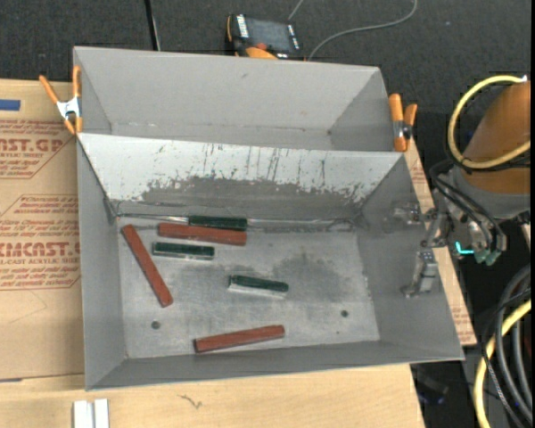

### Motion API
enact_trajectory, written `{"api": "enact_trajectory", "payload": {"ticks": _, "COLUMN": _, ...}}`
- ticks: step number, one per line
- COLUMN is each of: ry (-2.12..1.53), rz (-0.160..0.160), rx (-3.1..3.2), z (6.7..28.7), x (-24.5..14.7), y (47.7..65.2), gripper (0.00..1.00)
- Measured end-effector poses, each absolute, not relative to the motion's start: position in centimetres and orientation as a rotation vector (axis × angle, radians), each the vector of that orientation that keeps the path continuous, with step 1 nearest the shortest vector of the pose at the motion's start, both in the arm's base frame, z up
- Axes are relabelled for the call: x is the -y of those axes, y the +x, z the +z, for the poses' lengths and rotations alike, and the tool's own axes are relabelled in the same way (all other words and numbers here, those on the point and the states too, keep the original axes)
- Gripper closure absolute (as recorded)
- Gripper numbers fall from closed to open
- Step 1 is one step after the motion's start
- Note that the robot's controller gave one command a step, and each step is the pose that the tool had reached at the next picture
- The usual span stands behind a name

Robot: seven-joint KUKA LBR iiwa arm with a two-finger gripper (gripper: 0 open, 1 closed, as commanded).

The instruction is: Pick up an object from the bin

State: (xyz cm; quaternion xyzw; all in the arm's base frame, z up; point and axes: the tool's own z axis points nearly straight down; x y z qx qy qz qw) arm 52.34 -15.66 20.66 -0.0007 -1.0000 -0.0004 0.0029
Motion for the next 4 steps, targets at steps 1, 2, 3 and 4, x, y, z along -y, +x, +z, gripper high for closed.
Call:
{"api": "enact_trajectory", "payload": {"ticks": 1, "ry": 0.056, "rz": -0.008, "rx": 3.134, "z": 12.5, "x": 7.4, "y": 50.9, "gripper": 0.0}}
{"api": "enact_trajectory", "payload": {"ticks": 2, "ry": 0.305, "rz": -0.001, "rx": 3.134, "z": 7.0, "x": 2.1, "y": 48.7, "gripper": 0.0}}
{"api": "enact_trajectory", "payload": {"ticks": 3, "ry": -0.008, "rz": -0.001, "rx": 3.151, "z": 17.5, "x": 1.4, "y": 53.5, "gripper": 0.0}}
{"api": "enact_trajectory", "payload": {"ticks": 4, "ry": -0.004, "rz": -0.002, "rx": 3.135, "z": 7.0, "x": -1.8, "y": 52.3, "gripper": 0.0}}
